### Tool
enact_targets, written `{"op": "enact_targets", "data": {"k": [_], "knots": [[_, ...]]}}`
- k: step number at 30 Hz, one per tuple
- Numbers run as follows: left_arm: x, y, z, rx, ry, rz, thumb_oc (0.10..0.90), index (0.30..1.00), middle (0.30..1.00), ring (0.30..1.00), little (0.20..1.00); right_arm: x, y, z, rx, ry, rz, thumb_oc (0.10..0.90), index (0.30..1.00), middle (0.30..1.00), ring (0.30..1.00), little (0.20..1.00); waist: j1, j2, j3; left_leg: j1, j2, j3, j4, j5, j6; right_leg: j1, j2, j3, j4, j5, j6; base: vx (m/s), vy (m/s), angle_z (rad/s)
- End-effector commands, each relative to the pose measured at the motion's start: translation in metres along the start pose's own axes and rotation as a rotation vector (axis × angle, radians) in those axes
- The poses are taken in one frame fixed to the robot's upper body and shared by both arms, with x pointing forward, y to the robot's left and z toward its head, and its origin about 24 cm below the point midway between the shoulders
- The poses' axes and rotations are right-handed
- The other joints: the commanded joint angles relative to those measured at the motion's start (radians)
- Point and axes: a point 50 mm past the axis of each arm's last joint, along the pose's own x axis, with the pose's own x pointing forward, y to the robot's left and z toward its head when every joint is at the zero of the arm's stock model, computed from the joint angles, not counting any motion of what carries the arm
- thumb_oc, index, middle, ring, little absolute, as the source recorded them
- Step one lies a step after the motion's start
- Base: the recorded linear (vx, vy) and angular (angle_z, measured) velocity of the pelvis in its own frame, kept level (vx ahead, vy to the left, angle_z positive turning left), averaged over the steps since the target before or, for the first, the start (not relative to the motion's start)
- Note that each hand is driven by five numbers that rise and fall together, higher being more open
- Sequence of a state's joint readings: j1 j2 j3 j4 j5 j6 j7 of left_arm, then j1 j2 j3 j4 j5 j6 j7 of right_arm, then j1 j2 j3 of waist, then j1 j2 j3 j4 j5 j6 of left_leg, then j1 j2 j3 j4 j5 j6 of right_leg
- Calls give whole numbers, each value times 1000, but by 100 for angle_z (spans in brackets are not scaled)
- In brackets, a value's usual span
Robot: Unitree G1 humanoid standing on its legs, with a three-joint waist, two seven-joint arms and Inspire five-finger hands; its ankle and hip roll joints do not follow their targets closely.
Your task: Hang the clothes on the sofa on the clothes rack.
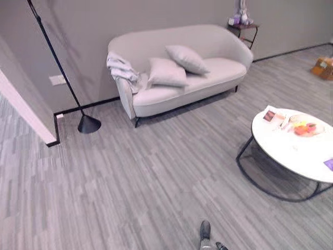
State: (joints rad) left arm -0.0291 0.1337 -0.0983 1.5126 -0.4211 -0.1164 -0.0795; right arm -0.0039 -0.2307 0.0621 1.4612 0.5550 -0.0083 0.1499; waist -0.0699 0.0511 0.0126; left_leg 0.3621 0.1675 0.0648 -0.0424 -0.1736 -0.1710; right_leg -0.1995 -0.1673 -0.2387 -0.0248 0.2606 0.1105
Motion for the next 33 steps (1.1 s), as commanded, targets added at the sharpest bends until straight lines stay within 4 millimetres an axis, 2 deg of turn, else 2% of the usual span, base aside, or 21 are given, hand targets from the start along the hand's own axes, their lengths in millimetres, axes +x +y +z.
{"op": "enact_targets", "data": {"k": [1, 2, 4, 5, 6, 7, 8, 10, 12, 16, 18, 20, 21, 22, 23, 24, 25, 26, 28, 31, 33], "knots": [[2, -4, 23, 36, -88, -3, 800, 900, 900, 900, 900, 1, 14, -12, -142, 56, 41, 800, 900, 900, 900, 900, 24, -32, 18, -56, 60, -80, -32, 211, 23, 11, -15, 65, -63, -29, 73, 468, -653, 14], [2, -9, 27, 7, -108, -12, 800, 900, 900, 900, 900, 2, 16, -2, -229, 21, 42, 800, 900, 900, 900, 900, 36, -32, 9, -99, 94, -90, 70, 301, 7, 49, 21, 38, -63, -71, 41, 322, -455, -4], [2, -8, 29, -34, -109, -3, 800, 900, 900, 900, 900, 3, 20, 6, -293, -7, 46, 800, 900, 900, 900, 900, 44, -42, 11, -164, 136, -74, 228, 390, -6, 111, 61, 12, -63, -130, -5, 474, -669, 11], [3, -15, 42, -40, -147, -9, 800, 900, 900, 900, 900, 3, 23, 22, -387, -53, 36, 800, 900, 900, 900, 900, 66, -85, 56, -286, 142, -43, 458, 421, 60, 199, 80, 4, -63, -186, -55, 498, -658, 47], [3, -18, 46, -27, -162, -19, 800, 900, 900, 900, 900, 3, 21, 31, -422, -73, 24, 800, 900, 900, 900, 900, 80, -95, 71, -335, 85, -48, 498, 362, 81, 217, 77, 17, -63, -199, -58, 569, -639, 21], [3, -19, 50, -29, -181, -29, 800, 900, 900, 900, 900, 2, 23, 40, -463, -93, 29, 800, 900, 900, 900, 900, 113, -112, 89, -471, -62, -45, 546, 251, 110, 252, 75, 41, -63, -223, -59, 644, -244, 32], [3, -11, 41, -102, -152, -4, 800, 900, 900, 900, 900, 3, 29, 43, -498, -105, 43, 800, 900, 900, 900, 900, 143, -102, 80, -522, -142, 62, 297, 181, 151, 303, 89, 45, -63, -271, -44, 734, -158, -45], [2, -3, 26, -217, -103, 33, 800, 900, 900, 900, 900, 3, 40, 43, -575, -123, 59, 800, 900, 900, 900, 900, 195, -70, 73, -596, -172, 78, 22, 335, 122, 396, 140, 62, -63, -335, -58, 747, -29, -66], [1, 2, 18, -282, -78, 66, 800, 900, 900, 900, 900, 4, 57, 43, -624, -146, 94, 800, 900, 900, 900, 900, 231, -78, 72, -662, -183, 60, -22, 365, 111, 463, 157, 96, -63, -374, -73, 486, -17, -46], [-2, 13, -7, -378, 0, 113, 800, 900, 900, 900, 900, 4, 72, 31, -670, -137, 149, 800, 900, 900, 900, 900, 239, -90, 37, -592, -201, 46, -23, 385, 146, 504, 139, 129, -4, -403, -57, 480, 93, -62], [-2, 16, -5, -354, -11, 120, 800, 900, 900, 900, 900, 5, 77, 16, -713, -101, 191, 800, 900, 900, 900, 900, 242, -128, -7, -520, -231, 76, -27, 351, 174, 491, 82, 124, 102, -299, 7, 670, 210, 11], [-1, 14, 6, -286, -48, 100, 800, 900, 900, 900, 900, 4, 77, 19, -747, -116, 186, 800, 900, 900, 900, 900, 235, -135, -15, -468, -251, 87, -41, 318, 196, 449, 51, 105, 252, -207, 40, 521, 267, 14], [1, 10, 27, -201, -110, 85, 800, 900, 900, 900, 900, 4, 79, 31, -778, -161, 168, 800, 900, 900, 900, 900, 217, -123, -4, -407, -266, 89, -45, 270, 224, 378, 11, 77, 449, -102, 72, 443, 315, 3], [1, 8, 39, -161, -143, 82, 800, 900, 900, 900, 900, 3, 81, 38, -780, -188, 160, 800, 900, 900, 900, 900, 200, -113, 6, -376, -269, 89, -45, 249, 236, 343, -16, 52, 534, -58, 78, 567, 398, 35], [1, 6, 54, -102, -181, 72, 800, 900, 900, 900, 900, 2, 84, 46, -772, -225, 156, 800, 900, 900, 900, 900, 173, -83, 13, -324, -248, 82, -45, 211, 247, 261, -34, 13, 639, -74, 54, 455, 261, 49], [1, 6, 59, -92, -197, 70, 800, 900, 900, 900, 900, 1, 86, 49, -769, -246, 164, 800, 900, 900, 900, 900, 157, -78, 23, -302, -248, 66, -45, 197, 246, 214, -35, 7, 664, -125, 34, 613, 151, 44], [0, 4, 66, -83, -223, 63, 800, 900, 900, 900, 900, -1, 88, 53, -764, -276, 174, 800, 900, 900, 900, 900, 126, -70, 42, -258, -238, 24, -45, 180, 234, 134, 12, 11, 585, -206, 2, 610, -97, 75], [0, 1, 68, -69, -238, 57, 800, 900, 900, 900, 900, -2, 86, 56, -763, -301, 172, 800, 900, 900, 900, 900, 96, -80, 58, -221, -240, -22, -45, 154, 218, 98, 64, 44, 382, -229, -6, 673, -182, 100], [1, -2, 66, -66, -233, 57, 800, 900, 900, 900, 900, -3, 85, 61, -747, -320, 163, 800, 900, 900, 900, 900, 62, -100, 72, -170, -246, -81, -45, 111, 201, 58, 109, 132, 145, -188, 10, 426, -154, 101], [1, -6, 65, -74, -225, 51, 800, 900, 900, 900, 900, -4, 81, 62, -739, -322, 152, 800, 900, 900, 900, 900, 40, -114, 84, -139, -242, -123, -45, 79, 191, 11, 125, 225, 41, -125, 35, 360, -125, 116], [2, -7, 41, -99, -153, 46, 800, 900, 900, 900, 900, -2, 70, 55, -760, -292, 132, 800, 900, 900, 900, 900, 39, -124, 71, -57, -222, -182, -45, 28, 194, 19, 137, 261, 64, -106, 20, 582, -206, 131]]}}
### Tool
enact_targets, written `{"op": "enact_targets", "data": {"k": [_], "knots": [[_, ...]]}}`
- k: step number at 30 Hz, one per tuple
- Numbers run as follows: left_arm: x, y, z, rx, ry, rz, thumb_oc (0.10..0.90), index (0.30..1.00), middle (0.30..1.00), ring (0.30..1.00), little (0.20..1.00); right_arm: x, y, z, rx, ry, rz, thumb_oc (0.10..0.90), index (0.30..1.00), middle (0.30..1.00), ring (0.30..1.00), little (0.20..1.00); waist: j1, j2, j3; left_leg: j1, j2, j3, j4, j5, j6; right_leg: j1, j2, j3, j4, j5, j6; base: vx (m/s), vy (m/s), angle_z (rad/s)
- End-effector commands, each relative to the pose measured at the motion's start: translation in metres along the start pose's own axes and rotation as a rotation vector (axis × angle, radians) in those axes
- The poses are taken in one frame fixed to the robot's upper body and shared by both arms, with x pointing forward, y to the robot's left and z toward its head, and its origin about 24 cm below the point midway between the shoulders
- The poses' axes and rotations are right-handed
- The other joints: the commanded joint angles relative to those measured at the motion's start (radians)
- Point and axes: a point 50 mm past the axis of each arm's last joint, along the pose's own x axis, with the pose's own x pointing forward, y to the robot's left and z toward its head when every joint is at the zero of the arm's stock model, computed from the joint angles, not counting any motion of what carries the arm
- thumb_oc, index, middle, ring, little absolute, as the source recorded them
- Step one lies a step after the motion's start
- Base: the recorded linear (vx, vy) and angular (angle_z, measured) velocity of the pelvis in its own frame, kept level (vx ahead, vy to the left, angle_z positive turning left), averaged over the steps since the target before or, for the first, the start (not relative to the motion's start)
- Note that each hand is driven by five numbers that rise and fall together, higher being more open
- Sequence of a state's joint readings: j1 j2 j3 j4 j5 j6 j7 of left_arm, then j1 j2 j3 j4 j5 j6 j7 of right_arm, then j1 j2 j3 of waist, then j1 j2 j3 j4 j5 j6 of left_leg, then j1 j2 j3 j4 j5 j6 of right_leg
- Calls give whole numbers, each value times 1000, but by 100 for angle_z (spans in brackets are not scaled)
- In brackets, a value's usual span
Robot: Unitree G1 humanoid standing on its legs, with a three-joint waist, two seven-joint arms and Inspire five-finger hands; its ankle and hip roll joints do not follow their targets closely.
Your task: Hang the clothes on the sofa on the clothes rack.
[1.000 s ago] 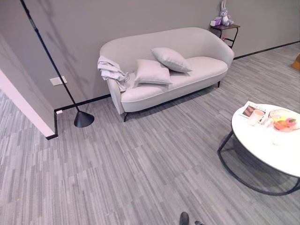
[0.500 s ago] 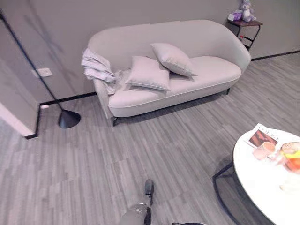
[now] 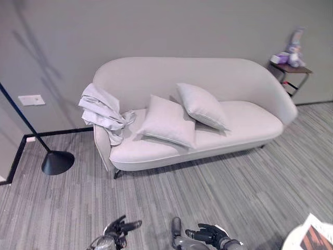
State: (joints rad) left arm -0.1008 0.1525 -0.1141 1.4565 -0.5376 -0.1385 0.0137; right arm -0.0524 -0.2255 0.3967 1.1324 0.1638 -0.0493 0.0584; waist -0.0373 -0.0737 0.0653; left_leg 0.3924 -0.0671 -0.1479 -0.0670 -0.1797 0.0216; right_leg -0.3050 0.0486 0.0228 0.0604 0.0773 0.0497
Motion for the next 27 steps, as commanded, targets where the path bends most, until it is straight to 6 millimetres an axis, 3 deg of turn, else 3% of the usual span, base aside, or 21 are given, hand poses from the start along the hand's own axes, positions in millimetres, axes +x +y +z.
{"op": "enact_targets", "data": {"k": [1, 5, 6, 7, 8, 9, 11, 12, 13, 16, 17, 18, 20, 21, 22, 24, 25, 26, 27], "knots": [[-2, -2, -12, -12, 17, -16, 800, 900, 900, 900, 900, -3, -4, -12, -25, 20, -17, 800, 900, 900, 900, 900, 9, 7, 7, -74, 28, 24, -18, 44, -4, 142, -68, -4, -25, 73, 74, 368, -133, 114], [-3, 0, -19, -15, 40, -10, 800, 900, 900, 900, 900, -4, -12, -11, -37, 11, -39, 800, 900, 900, 900, 900, 14, 24, -13, -119, 50, 16, 130, 73, -35, 217, -60, -47, -77, 67, 57, 263, -104, 72], [-1, -4, -8, -13, 0, -23, 800, 900, 900, 900, 900, -5, -20, 4, -43, -56, -62, 800, 900, 900, 900, 900, 24, 19, 11, -229, 54, 42, 330, 147, -92, 282, -67, -71, -112, 51, 38, 95, -63, 26], [-1, -4, -8, -13, 0, -22, 800, 900, 900, 900, 900, -5, -20, 4, -43, -57, -62, 800, 900, 900, 900, 900, 21, 16, 8, -235, 51, 39, 331, 150, -91, 279, -70, -74, -112, 52, 39, 203, -178, 40], [0, -13, 6, -22, -57, -38, 800, 900, 900, 900, 900, -4, -27, 29, -141, -134, -84, 800, 900, 900, 900, 900, 39, -7, 48, -372, 82, 118, 571, 192, -100, 342, -81, -99, -142, 13, 6, 157, -116, 46], [0, -17, 9, -19, -70, -43, 800, 900, 900, 900, 900, -4, -30, 39, -194, -165, -102, 800, 900, 900, 900, 900, 40, -15, 55, -401, 110, 151, 580, 197, -97, 357, -93, -107, -147, 1, 5, 225, -97, 36], [0, -24, 10, 8, -81, -68, 800, 900, 900, 900, 900, -8, -38, 60, -301, -245, -140, 800, 900, 900, 900, 900, 47, -18, 61, -434, 168, 208, 514, 170, -87, 382, -114, -121, -148, -22, 12, 147, 52, 16], [0, -24, 10, 9, -80, -69, 800, 900, 900, 900, 900, -8, -38, 60, -301, -244, -141, 800, 900, 900, 900, 900, 48, -17, 62, -430, 169, 209, 514, 169, -87, 385, -113, -120, -148, -22, 13, 216, 156, 16], [-1, -25, 11, -9, -96, -68, 800, 900, 900, 900, 900, -16, -48, 81, -369, -331, -194, 800, 900, 900, 900, 900, 52, -16, 56, -450, 221, 240, 351, 146, -90, 401, -139, -138, -148, -48, 32, 246, 229, 23], [-2, -24, 4, -62, -83, -48, 800, 900, 900, 900, 900, -26, -60, 107, -443, -436, -285, 800, 900, 900, 900, 900, 73, 28, 52, -484, 315, 216, 45, 322, -142, 446, -152, -140, -148, -104, 47, 308, 325, 7], [-2, -25, 3, -80, -80, -43, 800, 900, 900, 900, 900, -28, -61, 112, -462, -453, -307, 800, 900, 900, 900, 900, 81, 33, 55, -500, 336, 192, -3, 345, -154, 462, -162, -135, -148, -117, 51, 431, 442, -18], [-2, -22, 1, -146, -79, -16, 800, 900, 900, 900, 900, -33, -63, 121, -513, -505, -352, 800, 900, 900, 900, 900, 97, 45, 51, -538, 355, 125, -20, 362, -186, 497, -185, -121, -146, -140, 69, 435, 477, -39], [-2, -21, -2, -180, -73, -11, 800, 900, 900, 900, 900, -36, -64, 120, -543, -524, -381, 800, 900, 900, 900, 900, 94, 63, 39, -518, 357, 124, -14, 377, -201, 528, -212, -105, -147, -144, 90, 444, 548, -63], [-2, -19, -1, -128, -75, 3, 800, 900, 900, 900, 900, -36, -68, 115, -554, -506, -428, 800, 900, 900, 900, 900, 87, 61, 21, -499, 328, 154, -13, 359, -199, 526, -263, -98, -141, -126, 114, 575, 865, -68], [-1, -18, 10, 66, -114, -12, 800, 900, 900, 900, 900, -37, -69, 113, -571, -502, -470, 800, 900, 900, 900, 900, 85, 38, -4, -467, 254, 205, -18, 315, -163, 488, -350, -88, -95, -60, 147, 543, 881, -73], [0, -16, 25, 216, -171, -17, 800, 900, 900, 900, 900, -42, -70, 125, -562, -556, -532, 800, 900, 900, 900, 900, 79, 29, -7, -449, 183, 240, -20, 270, -110, 415, -401, -83, -3, 39, 152, 310, 692, -45], [0, -13, 29, 257, -188, -15, 800, 900, 900, 900, 900, -47, -73, 134, -635, -600, -586, 800, 900, 900, 900, 900, 74, 25, 6, -430, 137, 253, -20, 247, -83, 370, -439, -101, 75, 142, 153, 174, 559, -26], [0, -13, 31, 261, -189, -12, 800, 900, 900, 900, 900, -50, -74, 140, -647, -623, -608, 800, 900, 900, 900, 900, 74, 26, 17, -421, 124, 267, -20, 236, -72, 343, -457, -120, 110, 176, 148, 138, 543, -2], [0, -12, 26, 307, -164, -12, 800, 900, 900, 900, 900, -57, -78, 154, -650, -682, -661, 800, 900, 900, 900, 900, 63, 43, 40, -405, 123, 289, -20, 216, -59, 304, -450, -191, 177, 147, 124, 85, 365, 18]]}}
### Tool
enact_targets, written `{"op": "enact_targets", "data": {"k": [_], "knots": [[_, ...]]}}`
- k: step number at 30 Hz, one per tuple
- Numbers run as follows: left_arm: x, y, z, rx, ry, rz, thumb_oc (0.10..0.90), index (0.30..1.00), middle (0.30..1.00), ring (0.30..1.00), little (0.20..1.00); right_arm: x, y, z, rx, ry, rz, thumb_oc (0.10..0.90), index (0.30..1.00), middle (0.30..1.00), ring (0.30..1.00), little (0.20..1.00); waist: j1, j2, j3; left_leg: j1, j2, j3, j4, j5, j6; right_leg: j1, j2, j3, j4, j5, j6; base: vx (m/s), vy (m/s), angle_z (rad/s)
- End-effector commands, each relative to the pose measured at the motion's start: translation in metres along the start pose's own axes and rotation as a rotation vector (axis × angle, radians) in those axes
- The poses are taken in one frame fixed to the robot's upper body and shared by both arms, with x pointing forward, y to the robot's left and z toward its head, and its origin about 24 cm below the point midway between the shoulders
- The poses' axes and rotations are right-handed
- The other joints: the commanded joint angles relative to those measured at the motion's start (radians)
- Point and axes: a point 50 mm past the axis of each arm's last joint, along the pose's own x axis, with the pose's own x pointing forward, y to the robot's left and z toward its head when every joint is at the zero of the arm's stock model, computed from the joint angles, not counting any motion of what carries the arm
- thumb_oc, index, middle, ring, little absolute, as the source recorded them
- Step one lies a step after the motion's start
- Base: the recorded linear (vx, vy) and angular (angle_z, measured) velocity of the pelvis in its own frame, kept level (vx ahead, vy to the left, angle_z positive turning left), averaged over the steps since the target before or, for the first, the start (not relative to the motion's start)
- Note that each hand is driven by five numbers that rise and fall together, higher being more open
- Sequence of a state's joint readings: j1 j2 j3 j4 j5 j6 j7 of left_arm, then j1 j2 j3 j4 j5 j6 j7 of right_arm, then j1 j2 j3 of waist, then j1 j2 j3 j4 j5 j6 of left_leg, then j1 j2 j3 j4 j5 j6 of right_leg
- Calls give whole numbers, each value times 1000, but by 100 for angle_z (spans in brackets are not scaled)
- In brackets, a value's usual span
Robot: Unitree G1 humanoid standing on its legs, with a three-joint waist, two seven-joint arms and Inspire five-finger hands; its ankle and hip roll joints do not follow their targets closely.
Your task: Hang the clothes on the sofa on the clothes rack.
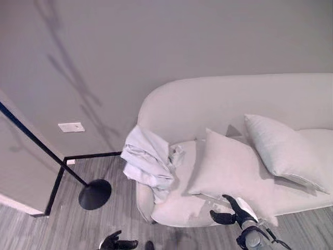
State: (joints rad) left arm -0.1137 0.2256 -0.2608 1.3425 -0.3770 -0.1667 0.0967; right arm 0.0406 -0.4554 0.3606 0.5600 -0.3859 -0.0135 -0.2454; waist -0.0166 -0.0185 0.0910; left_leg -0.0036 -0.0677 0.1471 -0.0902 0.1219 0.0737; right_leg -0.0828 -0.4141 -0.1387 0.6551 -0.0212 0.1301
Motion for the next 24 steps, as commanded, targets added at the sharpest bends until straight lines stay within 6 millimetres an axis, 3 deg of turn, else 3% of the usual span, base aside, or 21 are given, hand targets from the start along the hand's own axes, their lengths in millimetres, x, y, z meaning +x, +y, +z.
{"op": "enact_targets", "data": {"k": [1, 2, 4, 5, 10, 15, 19, 24], "knots": [[-4, -19, -10, 24, 7, -42, 800, 900, 900, 900, 900, 27, -58, 51, -42, -219, -271, 800, 900, 900, 900, 900, 31, -4, 17, -7, 122, -4, 3, -89, -108, 61, 55, -23, -414, 207, 37, 183, 345, 36], [-5, -21, -15, 60, 12, -59, 800, 900, 900, 900, 900, 24, -68, 50, -54, -235, -315, 800, 900, 900, 900, 900, 9, 13, 24, 7, 123, -11, 3, -98, -106, 29, 188, 9, -452, 72, 8, 187, 153, 39], [-7, -24, -21, 127, 23, -79, 800, 900, 900, 900, 900, 22, -81, 43, -77, -231, -369, 800, 900, 900, 900, 900, -8, 16, 34, 33, 112, -18, 3, -119, -107, -15, 254, 34, -547, 81, 27, 227, 32, 69], [-7, -22, -21, 139, 20, -78, 800, 900, 900, 900, 900, 20, -77, 39, -95, -224, -360, 800, 900, 900, 900, 900, -10, -1, 43, 53, 102, -26, 3, -125, -103, 2, 280, 81, -580, 73, 14, 264, -95, 98], [-15, -29, -47, 99, 83, -91, 800, 900, 900, 900, 900, 24, -69, 17, -161, -148, -295, 800, 900, 900, 900, 900, 18, -5, 3, 63, 106, -51, 3, -130, -118, 105, 285, 59, -727, 98, 10, 161, -106, 11], [-17, -28, -50, 98, 85, -97, 800, 900, 900, 900, 900, 31, -48, 3, -142, -53, -160, 800, 900, 900, 900, 900, 36, 4, 5, 55, 136, -83, 3, -117, -143, 134, 297, 33, -742, 76, 2, 65, -116, 17], [-19, -29, -58, 86, 113, -96, 800, 900, 900, 900, 900, 29, -40, 10, -118, -91, -133, 800, 900, 900, 900, 900, 32, 14, 12, 51, 142, -92, 3, -116, -149, 137, 301, 32, -742, 65, -1, 17, -50, 2], [-20, -33, -60, 83, 117, -89, 800, 900, 900, 900, 900, 21, -52, 28, -36, -191, -234, 800, 900, 900, 900, 900, 19, 28, 20, 49, 147, -87, 3, -115, -153, 136, 302, 34, -742, 60, -2, 3, 1, -1]]}}
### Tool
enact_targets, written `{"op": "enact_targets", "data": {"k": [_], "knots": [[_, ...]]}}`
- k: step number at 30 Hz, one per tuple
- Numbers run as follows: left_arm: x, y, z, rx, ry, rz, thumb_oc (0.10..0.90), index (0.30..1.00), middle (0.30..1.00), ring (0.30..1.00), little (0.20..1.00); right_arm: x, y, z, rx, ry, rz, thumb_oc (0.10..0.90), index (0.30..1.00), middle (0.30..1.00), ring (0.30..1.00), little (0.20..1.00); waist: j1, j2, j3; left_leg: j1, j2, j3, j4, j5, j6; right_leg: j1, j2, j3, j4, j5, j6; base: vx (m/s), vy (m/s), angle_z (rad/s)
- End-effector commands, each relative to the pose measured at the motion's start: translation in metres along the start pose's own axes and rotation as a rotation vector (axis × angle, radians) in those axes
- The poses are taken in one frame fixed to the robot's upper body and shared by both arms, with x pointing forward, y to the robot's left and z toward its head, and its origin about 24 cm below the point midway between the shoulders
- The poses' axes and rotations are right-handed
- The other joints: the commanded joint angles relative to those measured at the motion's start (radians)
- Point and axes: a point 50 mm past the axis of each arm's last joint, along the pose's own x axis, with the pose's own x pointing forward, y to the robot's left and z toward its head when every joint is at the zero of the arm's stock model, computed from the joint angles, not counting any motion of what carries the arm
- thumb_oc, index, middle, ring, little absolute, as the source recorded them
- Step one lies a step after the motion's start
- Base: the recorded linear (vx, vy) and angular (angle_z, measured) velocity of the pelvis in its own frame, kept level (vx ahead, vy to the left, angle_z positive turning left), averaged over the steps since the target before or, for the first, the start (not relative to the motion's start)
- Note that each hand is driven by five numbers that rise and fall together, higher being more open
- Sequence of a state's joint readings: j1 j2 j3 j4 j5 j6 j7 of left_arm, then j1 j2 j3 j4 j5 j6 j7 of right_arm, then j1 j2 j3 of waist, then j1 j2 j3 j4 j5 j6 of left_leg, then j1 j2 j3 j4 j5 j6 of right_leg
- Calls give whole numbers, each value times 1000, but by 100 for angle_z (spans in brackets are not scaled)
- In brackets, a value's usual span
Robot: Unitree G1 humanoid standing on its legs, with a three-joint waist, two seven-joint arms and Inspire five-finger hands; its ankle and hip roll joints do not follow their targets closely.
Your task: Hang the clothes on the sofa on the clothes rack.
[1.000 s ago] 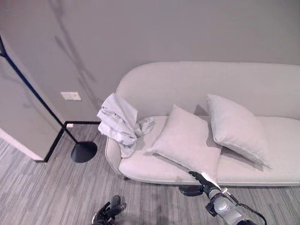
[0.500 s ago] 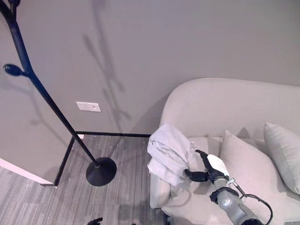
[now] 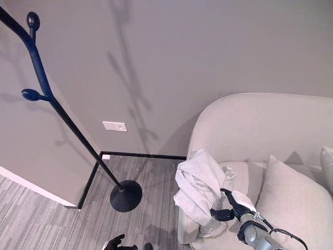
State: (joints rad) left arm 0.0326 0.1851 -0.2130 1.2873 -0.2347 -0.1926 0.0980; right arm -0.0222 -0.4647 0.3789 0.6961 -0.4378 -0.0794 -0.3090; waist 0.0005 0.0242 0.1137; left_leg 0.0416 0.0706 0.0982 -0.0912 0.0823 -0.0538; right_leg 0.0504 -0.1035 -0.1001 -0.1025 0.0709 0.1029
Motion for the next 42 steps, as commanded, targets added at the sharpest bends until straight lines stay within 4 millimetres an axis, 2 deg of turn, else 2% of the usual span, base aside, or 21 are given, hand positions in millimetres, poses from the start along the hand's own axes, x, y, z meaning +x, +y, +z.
{"op": "enact_targets", "data": {"k": [1, 3, 6, 12, 15, 21, 22, 23, 24, 25, 27, 31, 39, 41, 42], "knots": [[-4, -24, -14, 15, 62, -47, 800, 900, 900, 900, 900, 11, -53, 35, 66, -196, -226, 800, 900, 900, 900, 900, -3, -13, -4, 6, 10, -35, 4, -76, -26, 5, -7, -2, 15, -34, 25, 9, 5, -3], [-5, -26, -16, 16, 70, -49, 800, 900, 900, 900, 900, 6, -54, 37, 102, -216, -237, 800, 900, 900, 900, 900, -8, -11, -5, 11, 11, -32, 4, -78, -26, 10, -6, 2, 15, -37, 25, 15, 6, -5], [-6, -30, -17, 47, 70, -70, 800, 900, 900, 900, 900, 0, -44, 39, 167, -224, -189, 800, 900, 900, 900, 900, -19, -12, -14, 22, 11, -25, 4, -83, -25, 20, -4, 13, 15, -43, 24, 22, 5, -6], [-5, -36, -11, 91, 39, -100, 800, 900, 900, 900, 900, 4, -9, 29, 277, -101, -60, 800, 900, 900, 900, 900, -18, -5, -16, 22, 7, -22, 4, -86, -24, 15, -8, 22, 15, -43, 26, 2, 1, -5], [-5, -39, -8, 99, 24, -109, 800, 900, 900, 900, 900, 11, 3, 29, 355, -38, -6, 800, 900, 900, 900, 900, -11, 13, -4, 5, 2, -29, 4, -81, -23, -1, -16, 18, 15, -35, 28, -14, 8, 0], [-4, -41, -3, 128, 7, -138, 800, 900, 900, 900, 900, 28, 11, 37, 465, 27, 91, 800, 900, 900, 900, 900, 9, 54, 35, -61, -14, -51, 4, -53, -23, -57, -30, 3, 15, -13, 30, -76, 31, 7], [-4, -41, -2, 135, 2, -144, 800, 900, 900, 900, 900, 31, 11, 39, 483, 37, 102, 638, 658, 658, 658, 658, 13, 60, 39, -76, -16, -56, 4, -47, -23, -69, -32, 1, 15, -10, 30, -97, 26, 14], [-3, -41, 0, 139, -2, -148, 800, 900, 900, 900, 900, 34, 9, 39, 489, 49, 104, 573, 559, 559, 559, 559, 17, 65, 43, -89, -20, -60, 4, -42, -24, -79, -33, -4, 15, -7, 30, -80, 20, 21], [-3, -42, 3, 150, -13, -158, 800, 900, 900, 900, 900, 39, 6, 38, 468, 67, 110, 477, 415, 415, 415, 415, 26, 73, 46, -107, -23, -65, 4, -34, -24, -93, -34, -9, 15, -4, 30, -47, 10, 23], [-3, -42, 3, 150, -14, -158, 800, 900, 900, 900, 900, 39, 6, 38, 468, 67, 110, 400, 300, 300, 300, 300, 26, 73, 46, -108, -23, -65, 4, -34, -24, -94, -34, -10, 15, -4, 30, -33, 7, 21], [-2, -43, 5, 165, -26, -167, 800, 900, 900, 900, 900, 44, 1, 36, 463, 98, 97, 400, 300, 300, 300, 300, 34, 80, 48, -119, -24, -69, 4, -29, -24, -100, -33, -13, 15, -4, 29, -5, 13, 18], [-2, -43, 6, 180, -28, -169, 800, 900, 900, 900, 900, 44, 0, 33, 474, 114, 84, 400, 300, 300, 300, 300, 36, 76, 43, -114, -22, -68, 4, -32, -24, -94, -31, -11, 15, -9, 28, 16, 3, 4], [-1, -44, 10, 216, -35, -162, 800, 900, 900, 900, 900, 34, 2, 20, 583, 139, 33, 400, 300, 300, 300, 300, 14, 43, 24, -81, -10, -55, 4, -47, -26, -62, -26, -5, 15, -21, 27, 37, -19, 1], [-1, -42, 9, 212, -30, -154, 800, 900, 900, 900, 900, 32, -1, 21, 582, 119, 20, 400, 300, 300, 300, 300, 10, 37, 21, -74, -8, -51, 4, -50, -26, -57, -25, -1, 15, -22, 27, 28, -15, -7], [0, -37, 7, 196, -13, -138, 800, 900, 900, 900, 900, 26, -12, 24, 565, 39, -18, 400, 300, 300, 300, 300, -4, 23, 13, -57, -4, -45, 4, -58, -28, -46, -19, 6, 15, -30, 27, 29, -18, -12]]}}
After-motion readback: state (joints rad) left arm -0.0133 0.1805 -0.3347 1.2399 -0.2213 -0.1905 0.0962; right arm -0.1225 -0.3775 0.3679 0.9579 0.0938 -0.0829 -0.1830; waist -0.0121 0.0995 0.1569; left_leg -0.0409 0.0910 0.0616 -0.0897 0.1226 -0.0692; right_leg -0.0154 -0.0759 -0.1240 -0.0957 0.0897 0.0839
